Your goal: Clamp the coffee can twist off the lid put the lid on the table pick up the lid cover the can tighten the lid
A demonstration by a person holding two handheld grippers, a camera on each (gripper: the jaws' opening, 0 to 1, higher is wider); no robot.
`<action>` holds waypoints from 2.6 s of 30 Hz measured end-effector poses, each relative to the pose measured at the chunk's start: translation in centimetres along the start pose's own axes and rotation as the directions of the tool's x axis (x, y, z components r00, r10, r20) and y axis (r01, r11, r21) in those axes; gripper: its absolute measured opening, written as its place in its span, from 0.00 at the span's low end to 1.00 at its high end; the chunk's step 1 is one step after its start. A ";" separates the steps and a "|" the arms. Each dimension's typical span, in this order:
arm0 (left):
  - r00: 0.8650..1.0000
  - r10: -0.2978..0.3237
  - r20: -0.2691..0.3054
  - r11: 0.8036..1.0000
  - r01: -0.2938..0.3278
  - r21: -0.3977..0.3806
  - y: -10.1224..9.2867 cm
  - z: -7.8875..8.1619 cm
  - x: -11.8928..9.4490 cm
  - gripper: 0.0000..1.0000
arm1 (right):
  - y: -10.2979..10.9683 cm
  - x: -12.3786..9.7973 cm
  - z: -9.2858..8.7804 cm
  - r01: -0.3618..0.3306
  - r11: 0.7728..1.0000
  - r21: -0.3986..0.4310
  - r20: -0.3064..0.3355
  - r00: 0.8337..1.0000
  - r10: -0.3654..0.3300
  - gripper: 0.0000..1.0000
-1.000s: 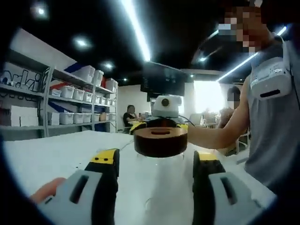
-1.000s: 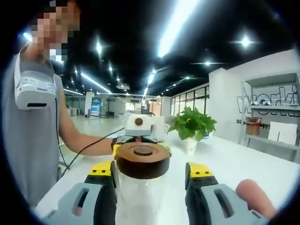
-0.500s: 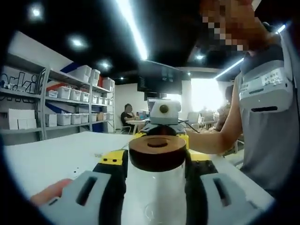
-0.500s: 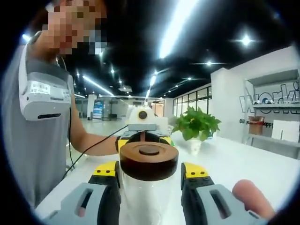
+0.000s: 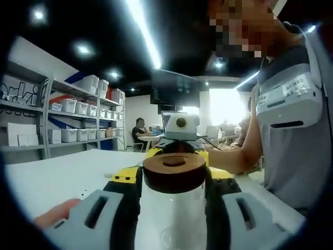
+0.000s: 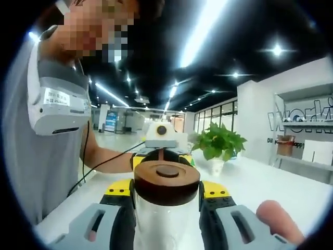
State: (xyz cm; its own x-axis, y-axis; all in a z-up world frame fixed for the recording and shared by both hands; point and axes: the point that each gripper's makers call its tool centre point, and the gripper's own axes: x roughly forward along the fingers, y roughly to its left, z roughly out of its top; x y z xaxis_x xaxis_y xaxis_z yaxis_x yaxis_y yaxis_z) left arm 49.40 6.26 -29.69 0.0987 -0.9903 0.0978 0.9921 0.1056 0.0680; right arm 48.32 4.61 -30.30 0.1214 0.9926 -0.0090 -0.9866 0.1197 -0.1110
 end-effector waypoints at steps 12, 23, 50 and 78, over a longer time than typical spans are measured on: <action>1.000 0.010 0.017 1.000 -0.010 0.013 -0.4 0.8 0.1 0.37 | -0.1 -0.2 0.4 0.000 1.000 -0.001 -0.014 1.000 0.000 0.42; 0.999 0.017 0.029 0.999 -0.018 0.044 -1.4 2.4 0.0 0.37 | 0.8 -0.4 2.9 -0.010 0.999 -0.038 -0.003 1.000 0.010 0.42; 0.999 0.039 0.000 0.991 -0.039 0.128 -13.2 3.9 -1.3 0.36 | 12.5 -1.3 4.4 -0.045 0.995 -0.092 -0.031 0.999 0.043 0.42; 0.965 0.050 -0.258 0.998 -0.061 -0.032 -14.5 -12.4 -2.0 0.36 | 14.3 -1.3 -11.7 -0.070 0.995 0.074 -0.214 0.973 0.084 0.42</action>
State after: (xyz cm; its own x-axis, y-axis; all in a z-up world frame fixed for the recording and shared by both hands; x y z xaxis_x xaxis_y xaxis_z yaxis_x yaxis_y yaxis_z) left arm 35.79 5.56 -43.17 0.1651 -0.9735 -0.1583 0.9863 0.1624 0.0299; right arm 35.28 4.76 -43.53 0.0587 0.9712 -0.2310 -0.9980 0.0517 -0.0363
